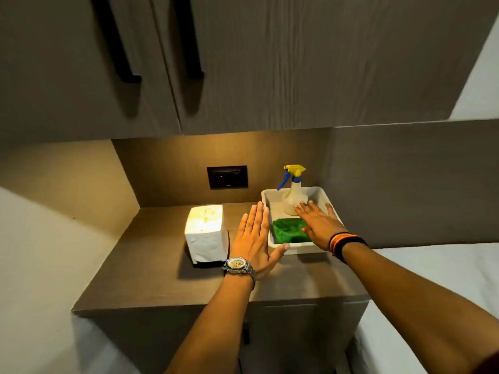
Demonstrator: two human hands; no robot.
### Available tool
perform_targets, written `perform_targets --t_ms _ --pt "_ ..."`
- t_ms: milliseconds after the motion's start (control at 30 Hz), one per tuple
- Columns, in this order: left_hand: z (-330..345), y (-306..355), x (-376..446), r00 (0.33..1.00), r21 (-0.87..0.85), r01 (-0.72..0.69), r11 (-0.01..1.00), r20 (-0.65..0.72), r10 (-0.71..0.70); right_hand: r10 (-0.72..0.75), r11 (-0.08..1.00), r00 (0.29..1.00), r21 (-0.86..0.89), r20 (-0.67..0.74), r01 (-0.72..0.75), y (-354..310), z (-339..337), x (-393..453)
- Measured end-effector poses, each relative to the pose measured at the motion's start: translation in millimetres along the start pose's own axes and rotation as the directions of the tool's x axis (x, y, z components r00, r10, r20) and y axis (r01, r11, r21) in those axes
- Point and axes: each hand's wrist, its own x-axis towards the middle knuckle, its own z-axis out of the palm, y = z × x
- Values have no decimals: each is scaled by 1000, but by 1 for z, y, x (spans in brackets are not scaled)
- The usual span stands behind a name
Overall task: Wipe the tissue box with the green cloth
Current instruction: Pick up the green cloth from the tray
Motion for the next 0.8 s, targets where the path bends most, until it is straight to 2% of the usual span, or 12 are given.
perform_targets --t_ms 133,200,400,500,600,733,800 --pt "37 0 37 986 -22 57 998 158 -53 -70 997 967 5 246 71 30 7 46" --pt "56 0 52 974 -33 69 997 217 -60 -122 992 938 13 325 125 35 14 63" --pt "86 -2 66 928 -50 112 992 361 -87 -196 979 890 25 411 204 36 37 82" --pt "89 -2 67 924 -41 127 991 369 -103 -186 983 916 59 355 176 34 51 82" --pt "84 -5 65 927 -47 113 992 364 -88 -120 973 964 222 237 66 29 53 77" --pt "61 -16 57 972 -42 73 996 228 -61 54 914 994 396 98 -89 24 46 70" --pt "42 -26 48 989 -10 58 998 136 -56 114 871 993 476 40 -119 14 38 66"
